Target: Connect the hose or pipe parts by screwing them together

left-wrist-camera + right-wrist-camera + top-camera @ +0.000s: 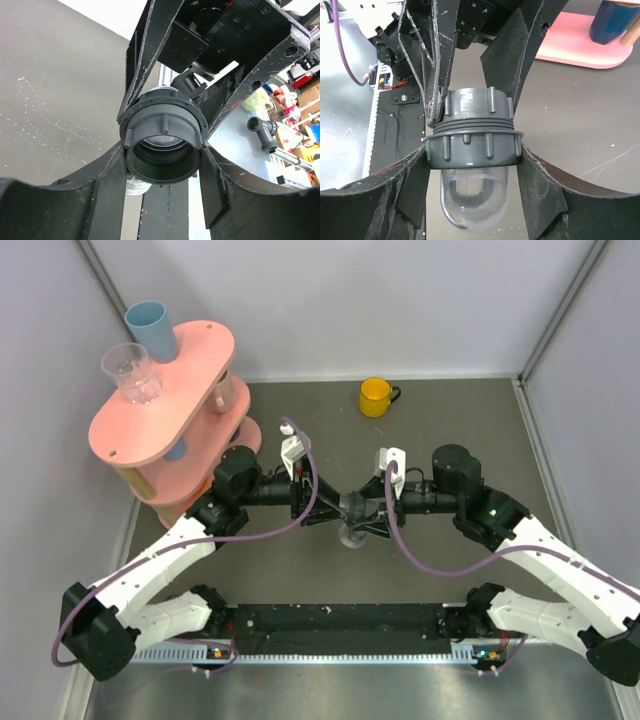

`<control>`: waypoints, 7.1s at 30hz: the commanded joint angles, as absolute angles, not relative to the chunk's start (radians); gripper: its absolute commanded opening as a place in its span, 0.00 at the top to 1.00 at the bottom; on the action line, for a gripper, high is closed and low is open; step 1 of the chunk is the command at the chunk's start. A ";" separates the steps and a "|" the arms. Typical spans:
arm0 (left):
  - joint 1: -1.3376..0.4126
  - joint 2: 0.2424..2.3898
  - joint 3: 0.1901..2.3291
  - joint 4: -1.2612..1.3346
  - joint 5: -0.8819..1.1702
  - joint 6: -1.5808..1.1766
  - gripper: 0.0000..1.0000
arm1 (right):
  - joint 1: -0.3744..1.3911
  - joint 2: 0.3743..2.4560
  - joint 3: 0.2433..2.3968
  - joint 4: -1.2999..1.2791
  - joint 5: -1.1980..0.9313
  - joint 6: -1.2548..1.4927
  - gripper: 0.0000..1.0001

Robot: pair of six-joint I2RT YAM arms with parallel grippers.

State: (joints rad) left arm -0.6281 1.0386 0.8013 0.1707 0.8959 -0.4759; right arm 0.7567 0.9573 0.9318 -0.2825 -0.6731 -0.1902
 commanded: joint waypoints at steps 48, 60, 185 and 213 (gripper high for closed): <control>-0.600 1.054 0.807 0.221 0.811 -0.563 1.00 | 0.761 0.888 1.031 -0.331 -0.732 -0.362 0.19; -0.600 1.040 0.808 0.256 0.827 -0.598 1.00 | 0.782 0.982 1.011 -0.321 -0.784 -0.350 0.19; -0.597 1.034 0.770 0.354 0.874 -0.609 1.00 | 0.874 1.028 0.997 -0.385 -0.673 -0.293 0.13; -0.597 1.019 0.746 0.321 0.865 -0.591 1.00 | 0.871 0.931 1.087 -0.511 -0.410 -0.359 0.05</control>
State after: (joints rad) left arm -0.5991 1.0409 0.7368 0.2623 0.8700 -0.6003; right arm 0.8623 0.9764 0.9928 -0.4458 -0.4713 -0.3119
